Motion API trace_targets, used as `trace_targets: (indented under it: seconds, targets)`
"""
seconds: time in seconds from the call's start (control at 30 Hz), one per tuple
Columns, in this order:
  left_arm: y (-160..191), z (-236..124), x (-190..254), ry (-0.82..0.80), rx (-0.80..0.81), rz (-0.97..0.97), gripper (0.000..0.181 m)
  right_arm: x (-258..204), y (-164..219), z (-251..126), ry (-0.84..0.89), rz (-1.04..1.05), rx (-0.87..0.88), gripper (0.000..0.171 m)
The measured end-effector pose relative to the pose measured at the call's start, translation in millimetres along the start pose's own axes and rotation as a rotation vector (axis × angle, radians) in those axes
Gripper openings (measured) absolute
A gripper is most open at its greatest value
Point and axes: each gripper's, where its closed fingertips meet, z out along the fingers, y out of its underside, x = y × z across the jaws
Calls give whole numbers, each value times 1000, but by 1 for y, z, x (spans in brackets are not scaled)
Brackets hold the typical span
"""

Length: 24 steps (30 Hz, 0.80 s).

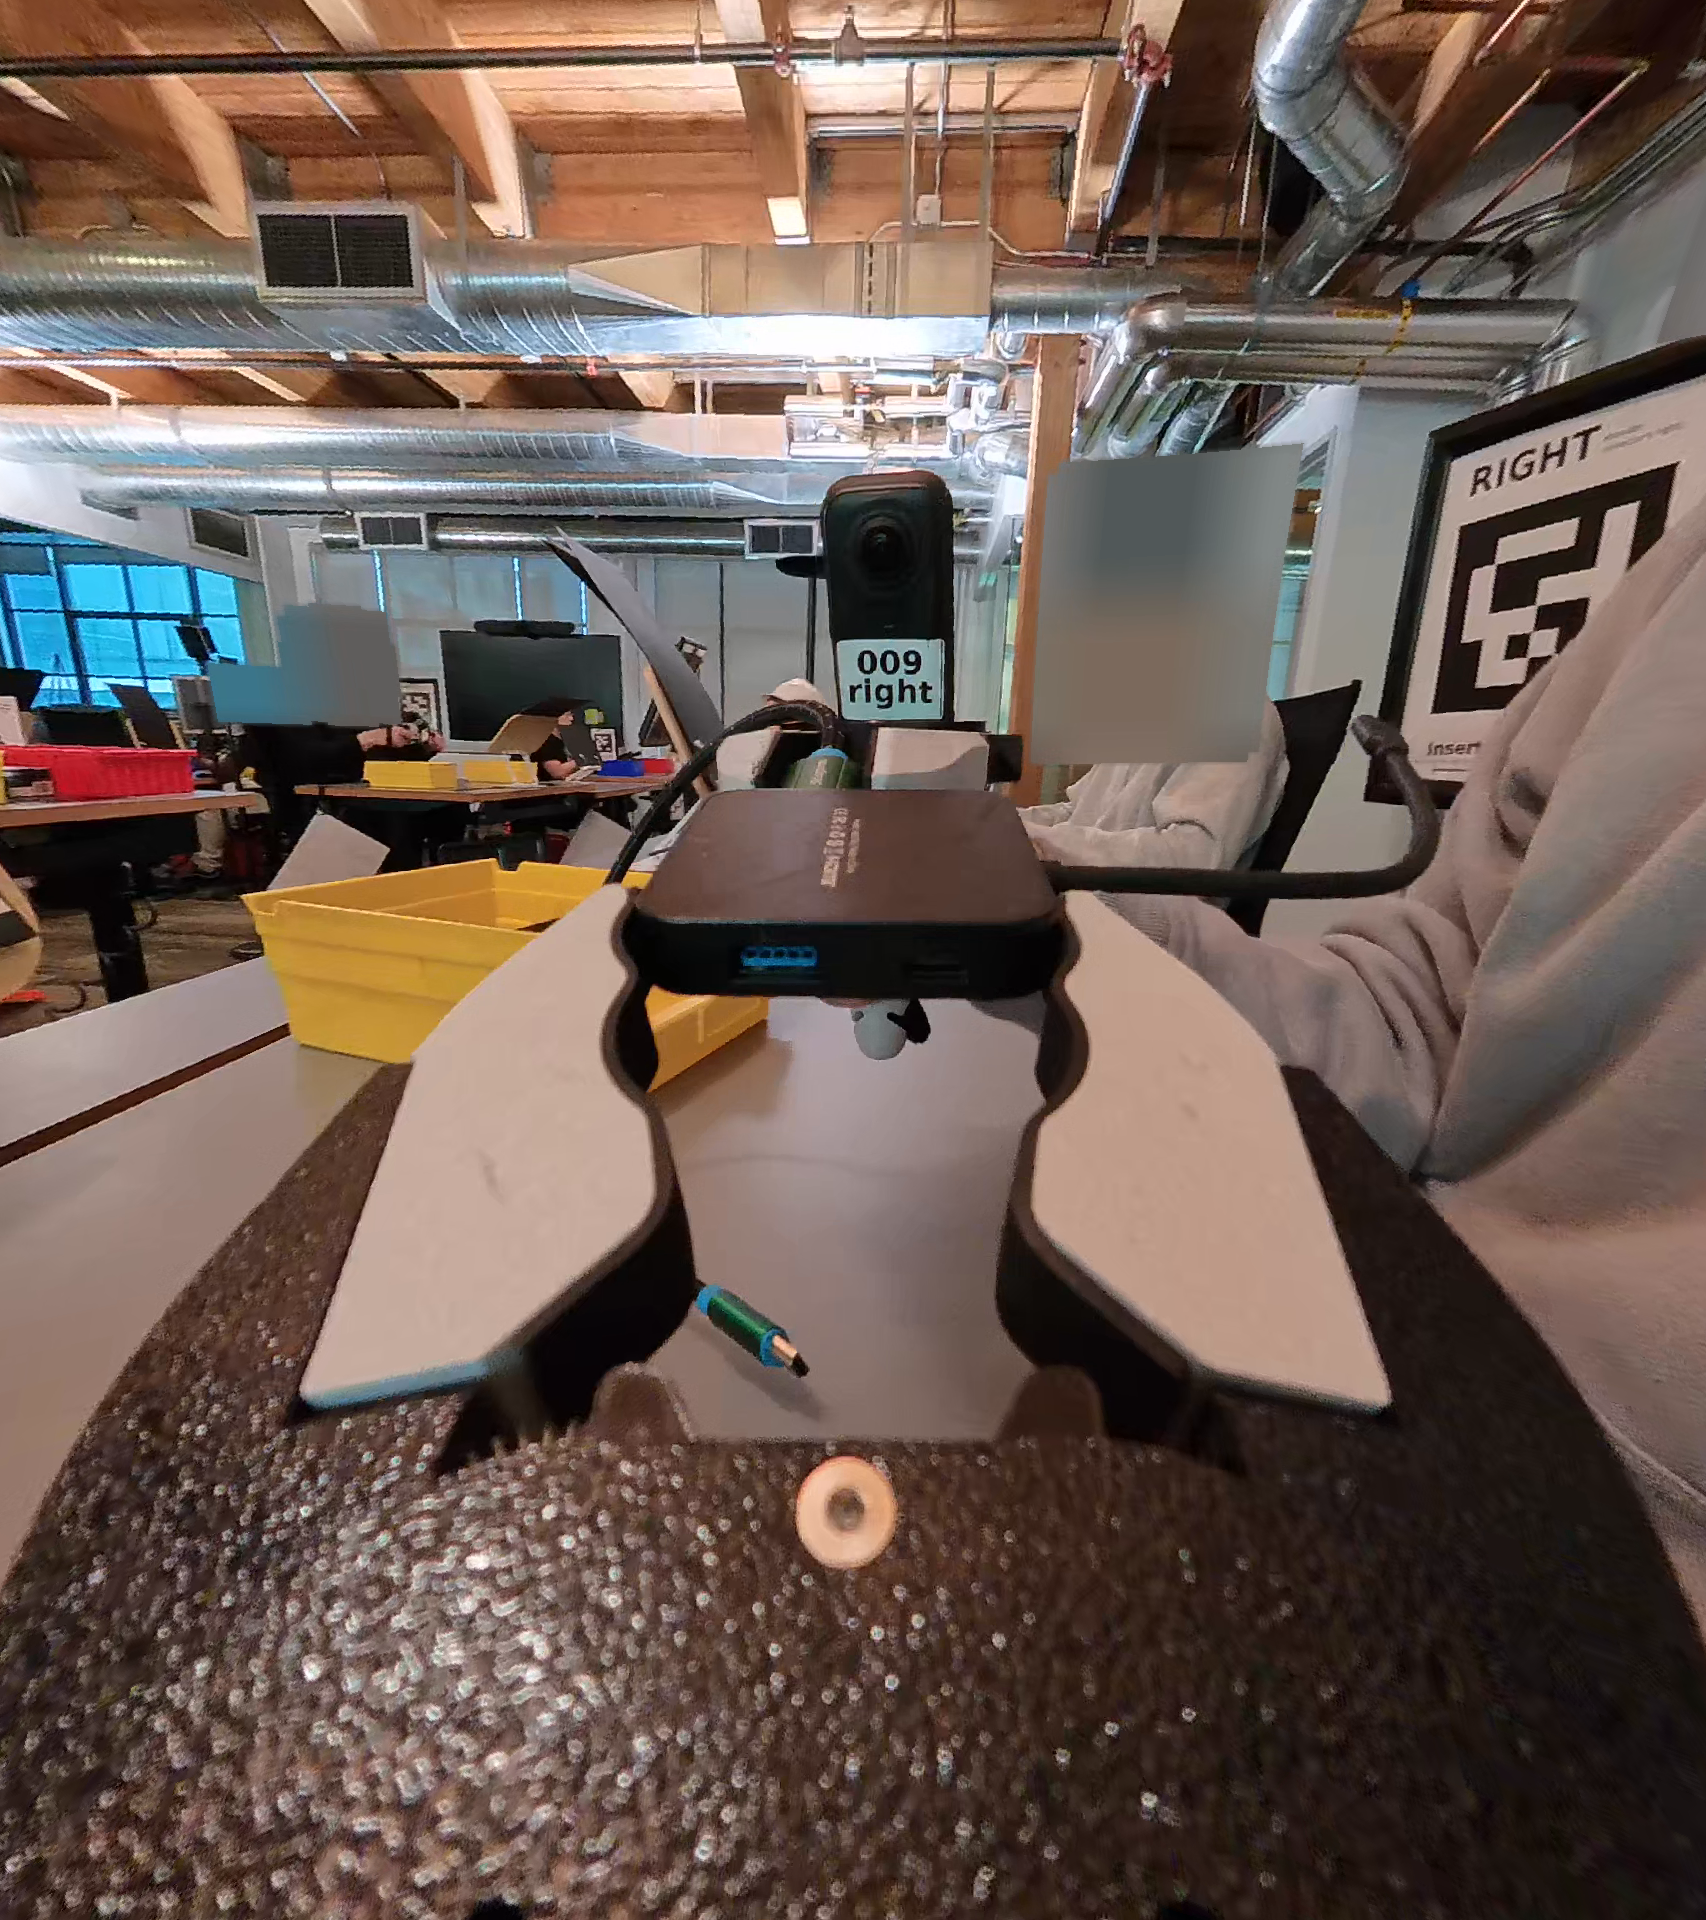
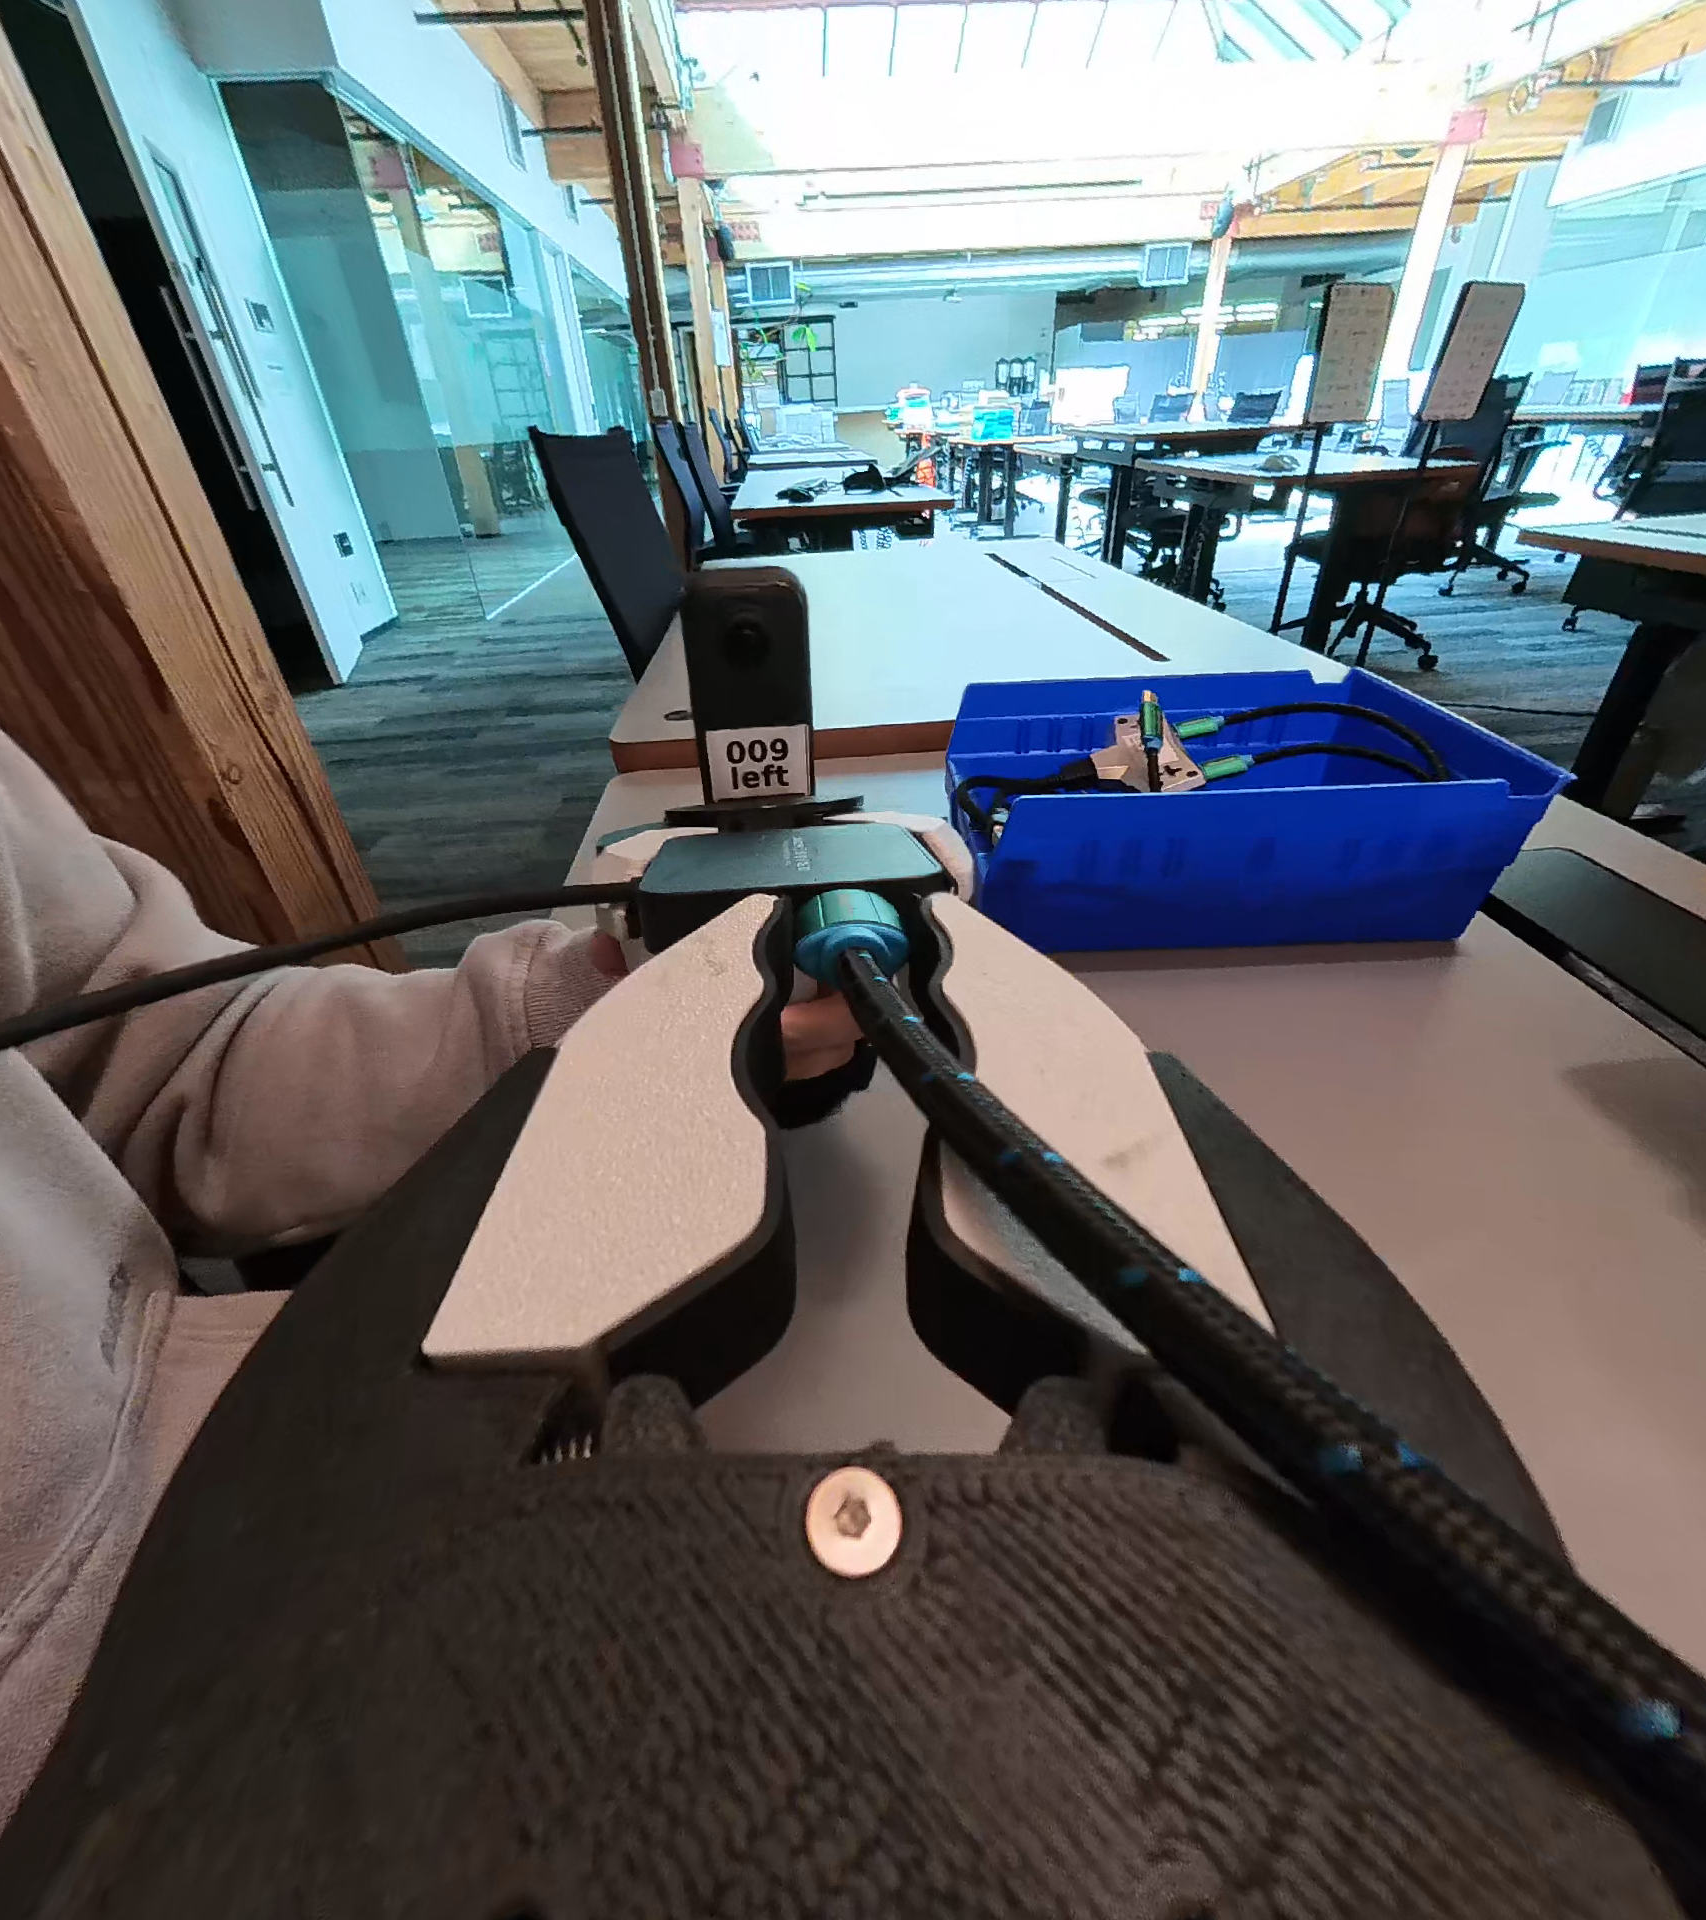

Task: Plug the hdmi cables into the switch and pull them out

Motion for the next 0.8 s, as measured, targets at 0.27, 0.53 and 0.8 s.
trace_targets:
  seconds: [0.27, 0.53, 0.8]
  targets:
    - [8, 9, 9, 42, -58, 44, 71, -10, 1, -13, 73, -21, 15, 21]
    - [11, 9, 20, 117, -54, 6, 71, -22, 7, -17, 153, -13, 63, 21]
    - [7, 13, 27, 158, -26, 18, 71, -30, 1, -15, 177, -89, 60, 22]
